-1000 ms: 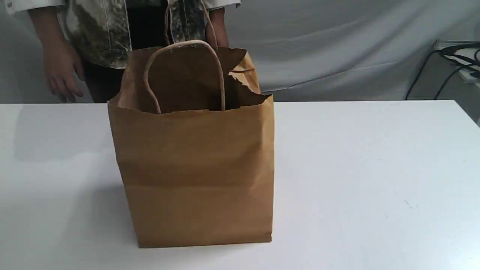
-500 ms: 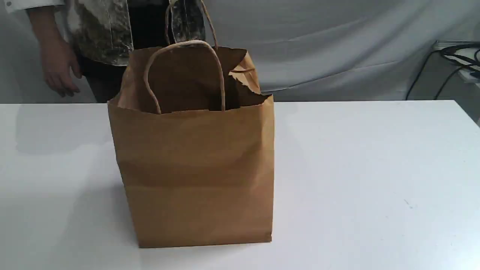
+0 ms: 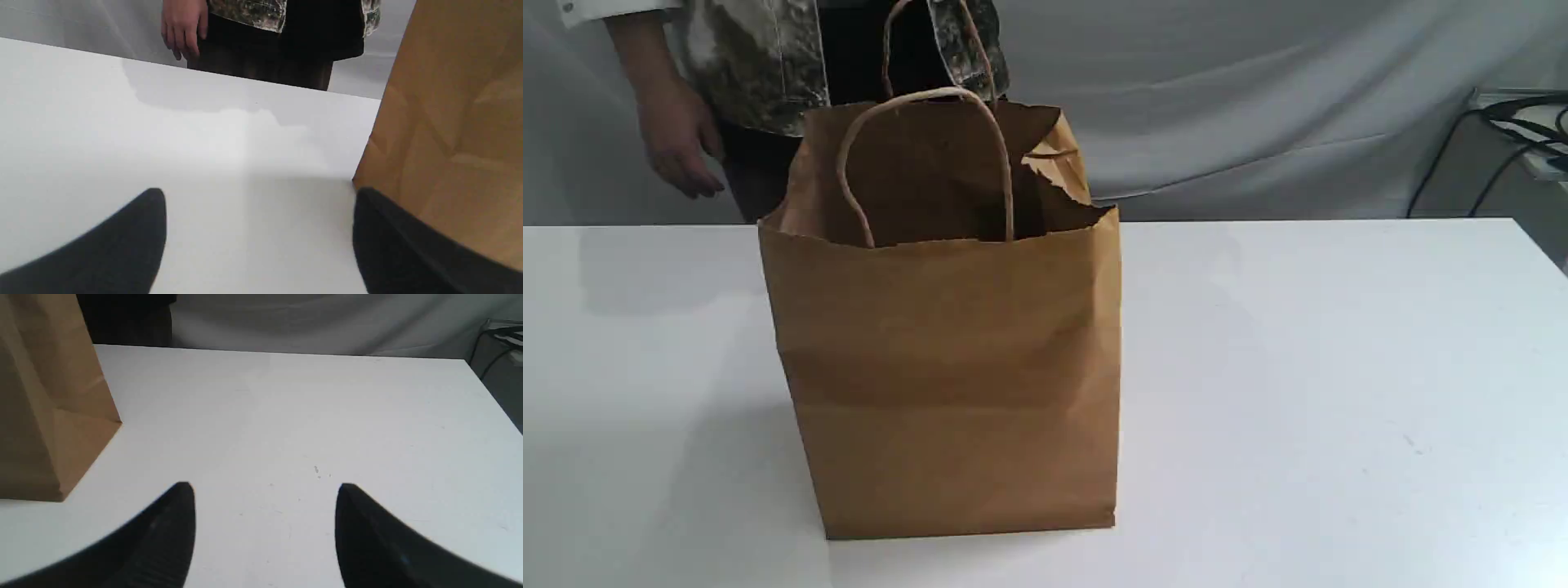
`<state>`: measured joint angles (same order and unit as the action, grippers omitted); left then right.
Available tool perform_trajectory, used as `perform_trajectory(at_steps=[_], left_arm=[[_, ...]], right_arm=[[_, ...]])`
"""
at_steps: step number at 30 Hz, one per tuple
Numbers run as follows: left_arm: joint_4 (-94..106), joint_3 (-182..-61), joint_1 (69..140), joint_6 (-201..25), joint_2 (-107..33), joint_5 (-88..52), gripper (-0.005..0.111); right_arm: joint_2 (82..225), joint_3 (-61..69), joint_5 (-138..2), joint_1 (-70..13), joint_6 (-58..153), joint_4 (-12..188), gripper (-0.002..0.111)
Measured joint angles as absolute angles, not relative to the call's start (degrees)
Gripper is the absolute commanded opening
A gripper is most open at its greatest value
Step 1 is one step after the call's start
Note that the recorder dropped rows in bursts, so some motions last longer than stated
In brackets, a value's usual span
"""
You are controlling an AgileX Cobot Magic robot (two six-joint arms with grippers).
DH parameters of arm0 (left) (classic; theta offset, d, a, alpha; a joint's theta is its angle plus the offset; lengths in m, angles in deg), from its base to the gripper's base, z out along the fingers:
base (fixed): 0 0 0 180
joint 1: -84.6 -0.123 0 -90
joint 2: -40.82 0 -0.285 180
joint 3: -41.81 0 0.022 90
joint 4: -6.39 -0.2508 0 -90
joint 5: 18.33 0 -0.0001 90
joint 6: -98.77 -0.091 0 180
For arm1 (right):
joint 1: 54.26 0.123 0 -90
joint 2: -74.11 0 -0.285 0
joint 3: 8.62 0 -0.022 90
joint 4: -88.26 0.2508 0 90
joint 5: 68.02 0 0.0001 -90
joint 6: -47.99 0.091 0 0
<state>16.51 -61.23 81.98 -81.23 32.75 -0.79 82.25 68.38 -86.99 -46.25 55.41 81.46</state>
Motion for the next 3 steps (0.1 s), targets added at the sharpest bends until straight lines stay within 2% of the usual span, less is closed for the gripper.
perform_trajectory(at_steps=[3], left_arm=[[16.51, -61.23, 81.98, -81.23, 32.75, -0.79, 0.066]], right_arm=[[82.25, 68.38, -86.99, -46.25, 55.41, 81.46, 0.051]])
